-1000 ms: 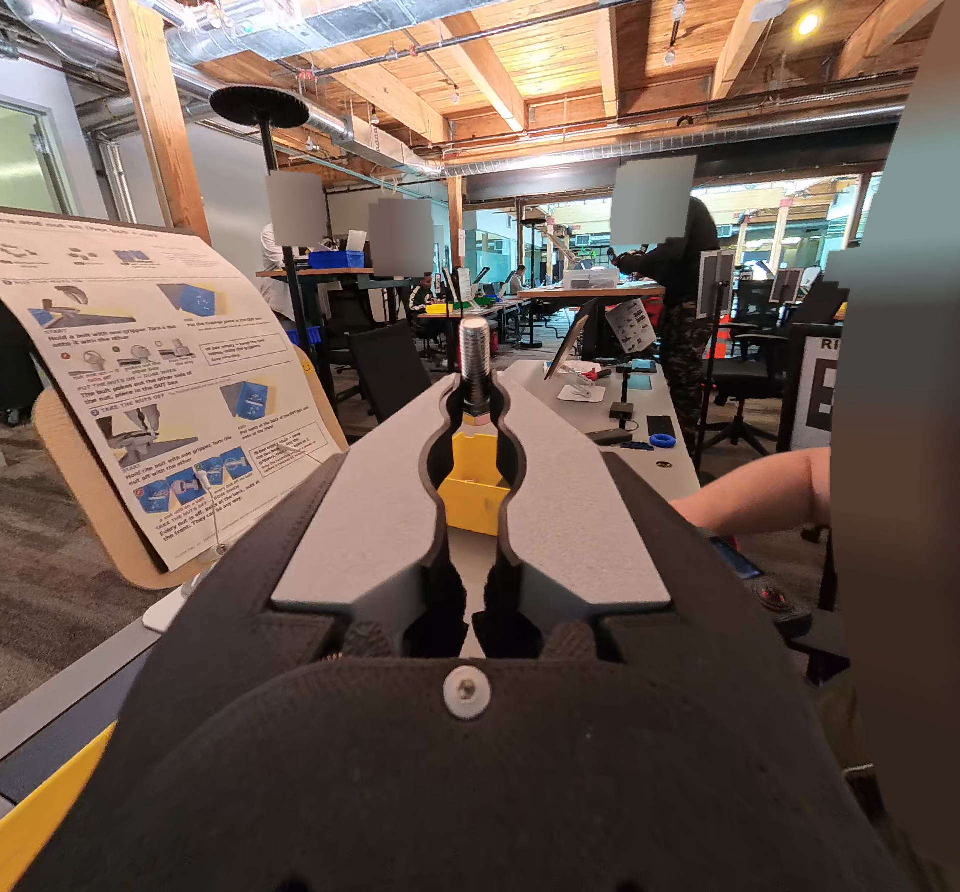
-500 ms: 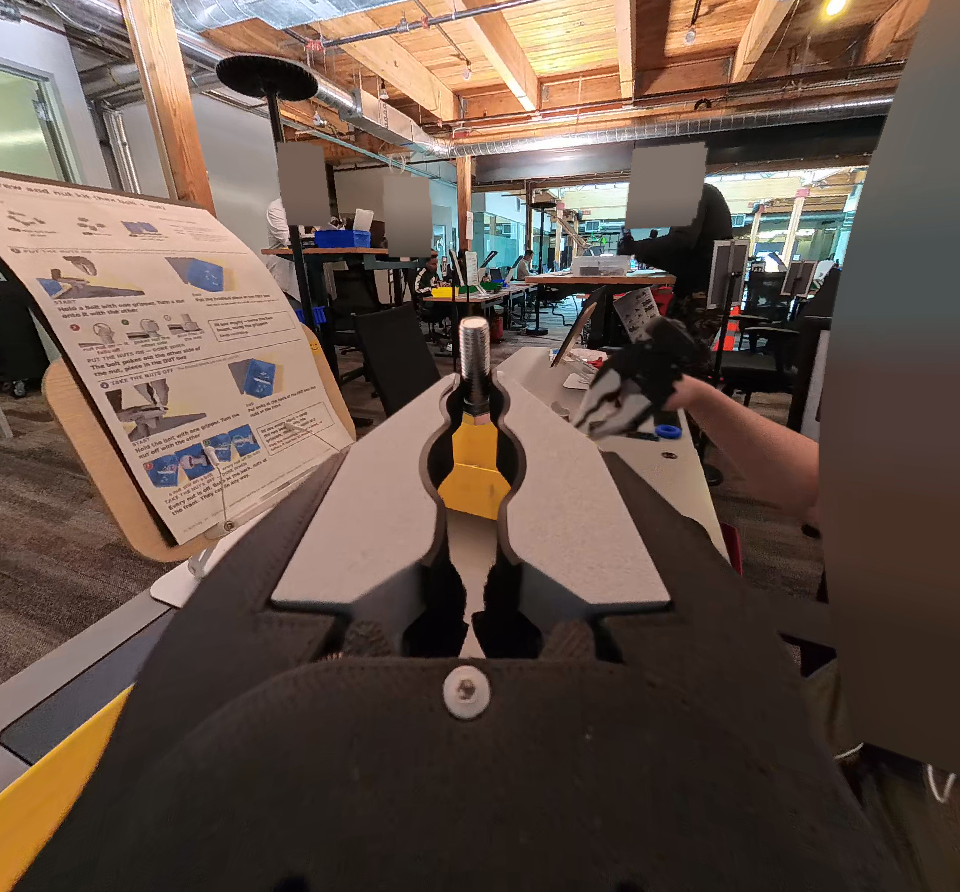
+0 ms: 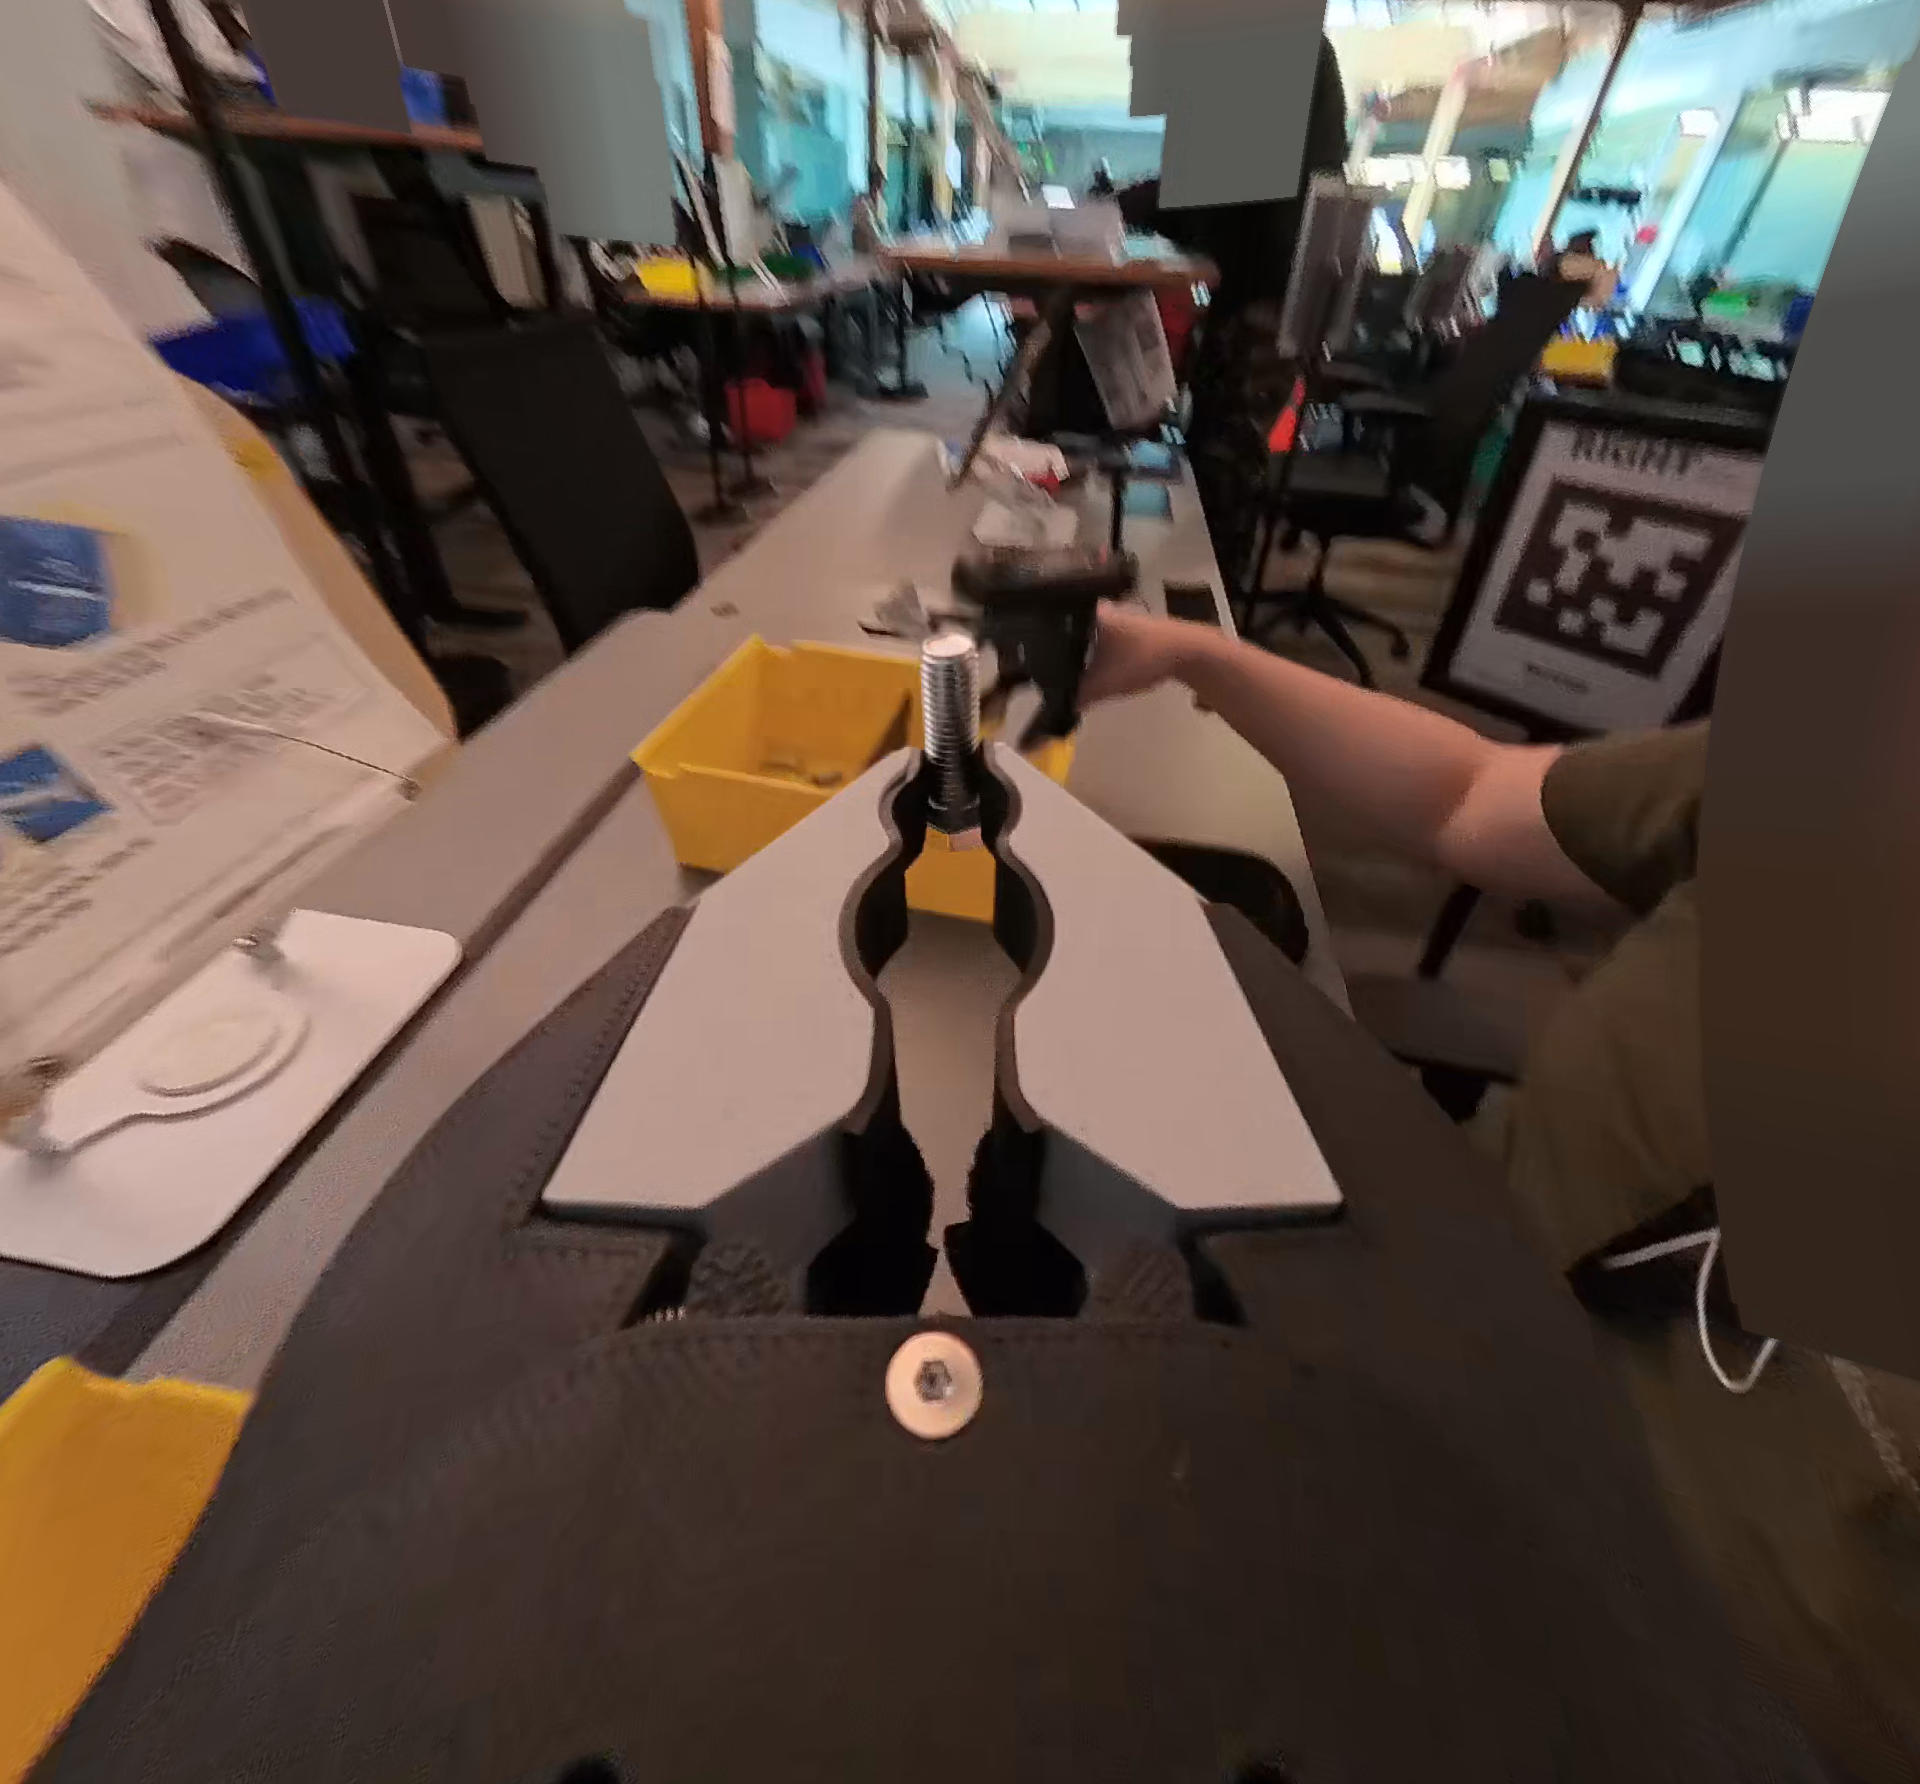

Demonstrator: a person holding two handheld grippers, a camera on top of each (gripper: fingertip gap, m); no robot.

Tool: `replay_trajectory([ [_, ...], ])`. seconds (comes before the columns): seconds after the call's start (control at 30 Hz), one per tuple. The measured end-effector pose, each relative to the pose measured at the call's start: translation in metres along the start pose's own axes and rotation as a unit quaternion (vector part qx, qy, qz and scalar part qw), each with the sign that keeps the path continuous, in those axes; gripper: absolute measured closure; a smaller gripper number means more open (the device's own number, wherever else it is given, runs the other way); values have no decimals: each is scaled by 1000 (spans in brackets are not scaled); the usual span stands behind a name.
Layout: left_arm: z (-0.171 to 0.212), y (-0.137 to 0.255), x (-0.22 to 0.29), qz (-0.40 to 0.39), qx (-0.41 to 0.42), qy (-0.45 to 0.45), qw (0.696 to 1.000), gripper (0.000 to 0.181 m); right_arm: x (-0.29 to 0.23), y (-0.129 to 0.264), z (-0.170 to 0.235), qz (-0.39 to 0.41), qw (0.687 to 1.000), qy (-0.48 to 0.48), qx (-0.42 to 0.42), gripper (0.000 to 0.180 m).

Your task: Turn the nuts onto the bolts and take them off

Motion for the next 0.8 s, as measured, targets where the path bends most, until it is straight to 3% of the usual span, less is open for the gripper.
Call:
replay_trajectory([
  [0.1,17,-55,-6,47,-80,-1,996,173,-29,57,-33,-17,980,23,195,149],
  [0.2,41,-121,-9,107,-122,6,987,173,-73,102,-63,-99,910,19,402,154],
  [0.27,60,-159,-6,146,-158,23,976,173,-92,115,-76,-167,874,-7,457,154],
  [0.4,82,-195,-2,160,-175,31,971,173,-105,110,-88,-218,855,-37,469,154],
  [0.5,84,-199,0,181,-160,49,969,173,-111,94,-90,-259,850,-51,456,154],
  [0.57,83,-199,1,182,-157,43,970,173,-115,84,-90,-287,848,-53,442,169],
  [0.67,80,-195,3,196,-156,24,968,170,-112,83,-91,-317,832,-60,451,172],
  [0.73,66,-184,3,197,-121,28,972,140,-96,88,-90,-291,842,-62,450,172],
  [0.8,49,-160,-4,161,-86,30,983,134,-57,92,-86,-195,871,-76,443,172],
])
Point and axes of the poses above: each gripper's, where its closed fingertips meet, y back along the fingers, z out of its underside, x = y × z across the jaws, the point moved 10 cm from there along y, back along the fingers, and after that the axes turned 6 degrees about z, right-handed, at the moved point
